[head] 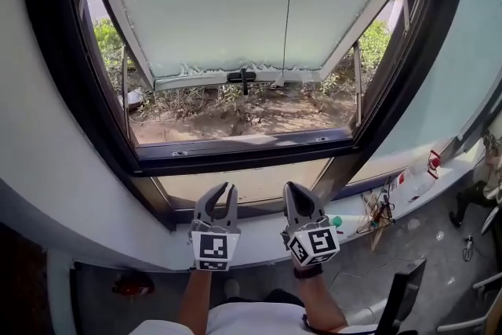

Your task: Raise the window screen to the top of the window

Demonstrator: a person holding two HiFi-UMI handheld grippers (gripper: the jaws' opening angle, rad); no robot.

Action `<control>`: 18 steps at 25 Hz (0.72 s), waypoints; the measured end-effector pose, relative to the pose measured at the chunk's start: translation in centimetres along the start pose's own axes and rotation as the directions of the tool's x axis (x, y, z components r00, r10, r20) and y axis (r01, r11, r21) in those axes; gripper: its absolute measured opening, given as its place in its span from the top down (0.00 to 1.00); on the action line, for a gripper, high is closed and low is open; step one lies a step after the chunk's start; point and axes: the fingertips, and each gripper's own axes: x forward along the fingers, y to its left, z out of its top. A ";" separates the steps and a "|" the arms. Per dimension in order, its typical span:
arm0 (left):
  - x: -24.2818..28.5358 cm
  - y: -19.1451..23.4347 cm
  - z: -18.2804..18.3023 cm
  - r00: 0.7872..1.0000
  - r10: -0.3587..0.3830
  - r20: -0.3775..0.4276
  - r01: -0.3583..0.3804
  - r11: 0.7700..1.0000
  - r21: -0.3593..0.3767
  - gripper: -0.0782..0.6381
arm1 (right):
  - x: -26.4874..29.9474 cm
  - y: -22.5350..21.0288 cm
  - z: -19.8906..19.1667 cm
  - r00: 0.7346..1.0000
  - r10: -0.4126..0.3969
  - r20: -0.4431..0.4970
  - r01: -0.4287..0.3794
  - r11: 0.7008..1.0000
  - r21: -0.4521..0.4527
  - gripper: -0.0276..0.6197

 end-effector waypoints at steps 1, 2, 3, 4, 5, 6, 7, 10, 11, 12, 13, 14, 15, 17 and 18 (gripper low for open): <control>-0.5 -0.7 -0.2 1.000 0.001 -0.002 -0.001 1.000 -0.008 0.83 | -0.4 0.1 0.3 1.000 0.009 0.010 -0.009 1.000 0.000 0.97; -1.0 -1.5 -0.3 1.000 0.003 -0.004 -0.004 1.000 -0.014 0.83 | -0.9 0.2 0.7 1.000 0.022 0.020 -0.022 1.000 0.001 0.97; -1.5 -2.4 -0.3 1.000 0.007 -0.004 -0.007 1.000 -0.018 0.83 | -1.4 0.5 1.0 0.999 0.040 0.030 -0.040 0.999 0.000 0.97; -2.1 -3.3 0.0 1.000 0.012 -0.002 -0.012 1.000 -0.019 0.83 | -2.1 0.8 1.5 0.997 0.063 0.040 -0.063 0.998 -0.003 0.97; -2.9 -4.2 0.4 1.000 0.021 0.000 -0.021 1.000 -0.018 0.83 | -2.9 1.3 2.0 0.995 0.089 0.049 -0.088 0.996 -0.008 0.97; -3.6 -5.1 0.9 0.999 0.033 0.002 -0.033 0.999 -0.017 0.83 | -4.0 1.9 2.5 0.992 0.116 0.056 -0.115 0.993 -0.013 0.97; -4.5 -6.1 1.3 0.999 0.046 0.001 -0.046 0.999 -0.019 0.83 | -5.4 2.4 2.8 0.988 0.141 0.059 -0.141 0.990 -0.016 0.97; -7.2 -10.7 1.8 0.998 0.061 -0.023 -0.062 0.997 -0.035 0.83 | -11.3 2.5 3.0 0.982 0.182 0.044 -0.183 0.983 0.013 0.97; -8.0 -12.8 1.8 0.998 0.058 -0.028 -0.059 0.997 -0.043 0.83 | -13.3 1.8 2.8 0.982 0.184 0.038 -0.185 0.982 0.032 0.97; -8.7 -14.9 1.6 0.998 0.055 -0.030 -0.057 0.997 -0.050 0.83 | -15.2 0.9 2.4 0.983 0.181 0.030 -0.182 0.982 0.050 0.97; -9.4 -16.9 1.3 0.998 0.057 -0.033 -0.059 0.997 -0.056 0.83 | -16.8 -0.1 1.8 0.985 0.174 0.019 -0.175 0.982 0.067 0.97; -10.2 -18.8 0.8 0.997 0.062 -0.042 -0.065 0.996 -0.059 0.83 | -18.3 -1.0 1.0 0.986 0.164 0.001 -0.164 0.983 0.081 0.97; -11.1 -20.4 0.2 0.996 0.069 -0.060 -0.072 0.996 -0.059 0.83 | -19.7 -1.7 0.2 0.988 0.155 -0.018 -0.153 0.984 0.090 0.97; -12.8 -22.9 -0.5 0.992 0.078 -0.096 -0.084 0.995 -0.059 0.83 | -22.2 -2.8 -0.8 0.989 0.143 -0.043 -0.138 0.985 0.105 0.97; -13.5 -23.7 -0.4 0.991 0.083 -0.107 -0.090 0.994 -0.061 0.83 | -23.3 -3.2 -0.9 0.989 0.141 -0.049 -0.135 0.984 0.114 0.97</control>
